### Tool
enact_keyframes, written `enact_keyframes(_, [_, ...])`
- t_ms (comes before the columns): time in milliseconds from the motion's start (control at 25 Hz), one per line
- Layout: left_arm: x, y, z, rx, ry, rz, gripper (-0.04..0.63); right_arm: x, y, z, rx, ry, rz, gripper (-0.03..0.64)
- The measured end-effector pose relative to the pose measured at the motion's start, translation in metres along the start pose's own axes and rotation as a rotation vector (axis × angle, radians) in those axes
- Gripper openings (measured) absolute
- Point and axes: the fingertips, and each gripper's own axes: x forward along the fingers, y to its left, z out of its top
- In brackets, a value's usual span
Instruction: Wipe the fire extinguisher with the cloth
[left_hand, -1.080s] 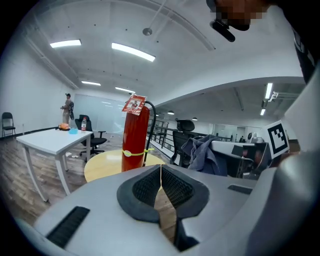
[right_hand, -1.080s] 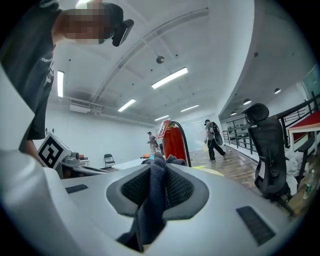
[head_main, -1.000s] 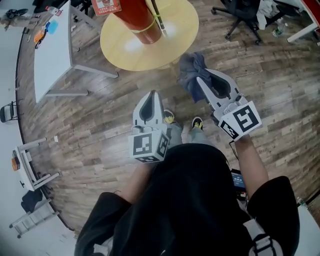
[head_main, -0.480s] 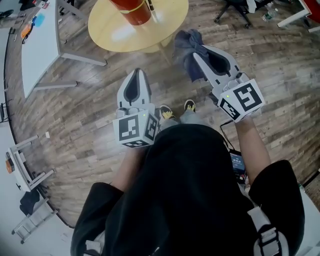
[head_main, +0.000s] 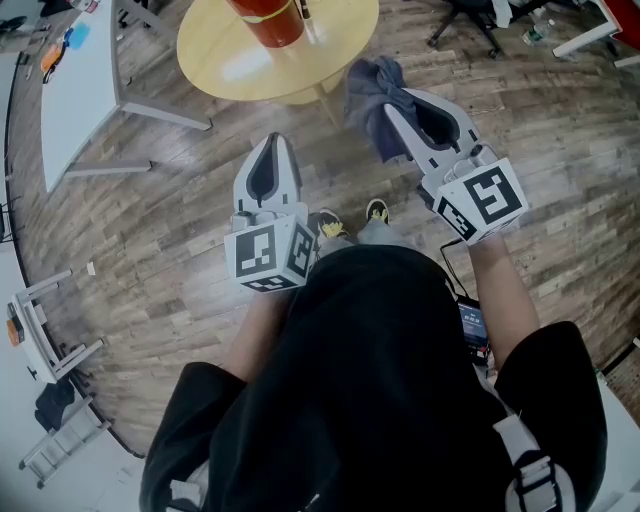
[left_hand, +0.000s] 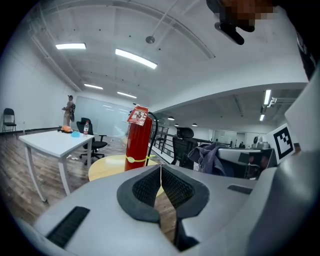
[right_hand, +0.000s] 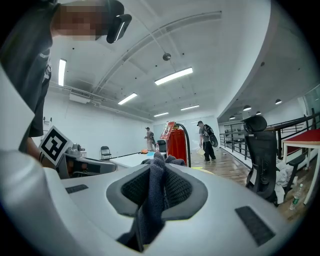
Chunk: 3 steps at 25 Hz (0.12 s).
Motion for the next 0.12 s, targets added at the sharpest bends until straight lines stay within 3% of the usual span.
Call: enact_keyframes(120, [-0.0001, 0.0008, 0.0000, -0.001, 0.003, 0.000, 0.025, 0.0001, 0.0018, 0.0003, 0.001, 0.002, -0.001, 0.075])
